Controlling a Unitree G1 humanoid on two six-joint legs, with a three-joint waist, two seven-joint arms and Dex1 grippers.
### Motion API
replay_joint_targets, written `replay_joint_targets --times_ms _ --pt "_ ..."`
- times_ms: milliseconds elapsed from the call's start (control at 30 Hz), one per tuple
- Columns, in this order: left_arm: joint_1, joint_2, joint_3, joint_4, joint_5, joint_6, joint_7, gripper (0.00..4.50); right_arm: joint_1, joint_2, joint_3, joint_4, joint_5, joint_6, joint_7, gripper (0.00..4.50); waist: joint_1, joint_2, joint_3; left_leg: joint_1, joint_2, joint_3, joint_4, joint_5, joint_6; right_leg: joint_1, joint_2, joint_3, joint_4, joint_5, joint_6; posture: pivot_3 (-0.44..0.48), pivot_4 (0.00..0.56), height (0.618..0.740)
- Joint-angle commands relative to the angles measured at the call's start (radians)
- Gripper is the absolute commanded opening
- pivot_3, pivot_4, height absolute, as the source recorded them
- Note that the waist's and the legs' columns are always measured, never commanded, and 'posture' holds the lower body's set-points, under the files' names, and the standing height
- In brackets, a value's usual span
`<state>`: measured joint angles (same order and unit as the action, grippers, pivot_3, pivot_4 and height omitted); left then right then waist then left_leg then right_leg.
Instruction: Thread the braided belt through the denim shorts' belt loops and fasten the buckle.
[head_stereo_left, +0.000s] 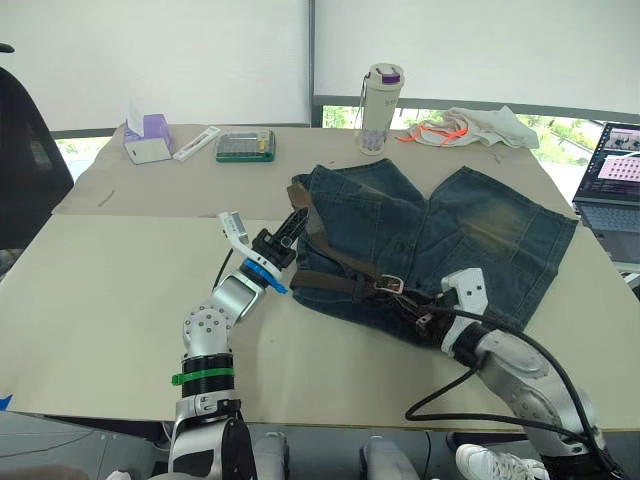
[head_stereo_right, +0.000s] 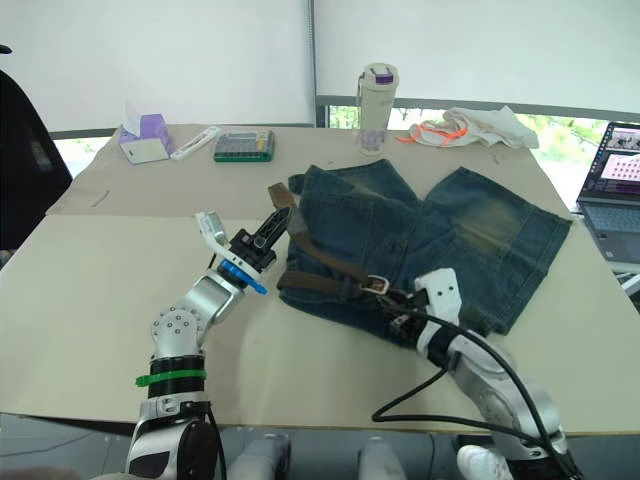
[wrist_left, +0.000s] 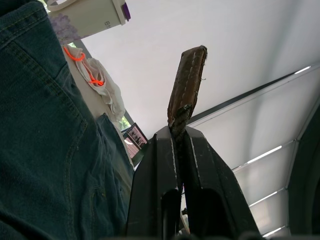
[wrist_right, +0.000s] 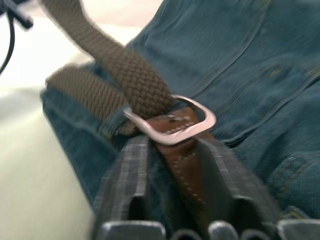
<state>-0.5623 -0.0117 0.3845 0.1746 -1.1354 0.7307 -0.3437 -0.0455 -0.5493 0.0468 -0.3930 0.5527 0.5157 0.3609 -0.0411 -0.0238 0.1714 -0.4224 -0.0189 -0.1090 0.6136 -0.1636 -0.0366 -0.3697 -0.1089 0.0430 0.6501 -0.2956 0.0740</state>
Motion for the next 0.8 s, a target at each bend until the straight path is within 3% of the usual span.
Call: replay_joint_targets --times_ms 33,367,600,800 --pt "-0.028 0.008 0.033 -0.003 -0.04 -0.004 0.008 0.0 0.028 -0.021 0.03 0.033 -0.075 0.012 0.029 0.02 0.0 0.0 0.0 0.0 0.0 0.0 0.0 0.0 0.0 0.0 0.0 0.0 0.0 0.0 0.0 0.0 0.15 0.74" --pt "-0.027 0.014 0.047 0.006 -0.079 0.022 0.021 0.0 0.075 -0.06 0.016 0.053 -0.204 0.014 0.054 0.02 0.019 -0.002 -0.001 0.001 0.0 0.0 0.001 0.0 0.0 0.002 0.0 0.0 -0.001 0.0 0.0 0.0 0.15 0.74" --pt "-0.002 0.011 0.015 -0.035 -0.076 0.066 0.023 0.0 0.063 -0.009 -0.179 -0.071 -0.048 -0.092 0.14 0.02 0.027 -0.003 -0.001 0.0 0.0 0.0 0.001 0.0 0.0 0.002 0.0 0.0 -0.002 0.0 0.0 0.0 0.15 0.74" --pt "0.008 0.011 0.001 -0.045 -0.068 0.08 0.02 0.0 0.001 0.019 -0.234 -0.045 0.036 -0.053 0.165 0.02 0.021 -0.003 -0.001 0.001 0.0 0.0 0.0 0.0 0.0 0.002 0.0 0.0 -0.001 0.0 0.0 0.0 0.15 0.74"
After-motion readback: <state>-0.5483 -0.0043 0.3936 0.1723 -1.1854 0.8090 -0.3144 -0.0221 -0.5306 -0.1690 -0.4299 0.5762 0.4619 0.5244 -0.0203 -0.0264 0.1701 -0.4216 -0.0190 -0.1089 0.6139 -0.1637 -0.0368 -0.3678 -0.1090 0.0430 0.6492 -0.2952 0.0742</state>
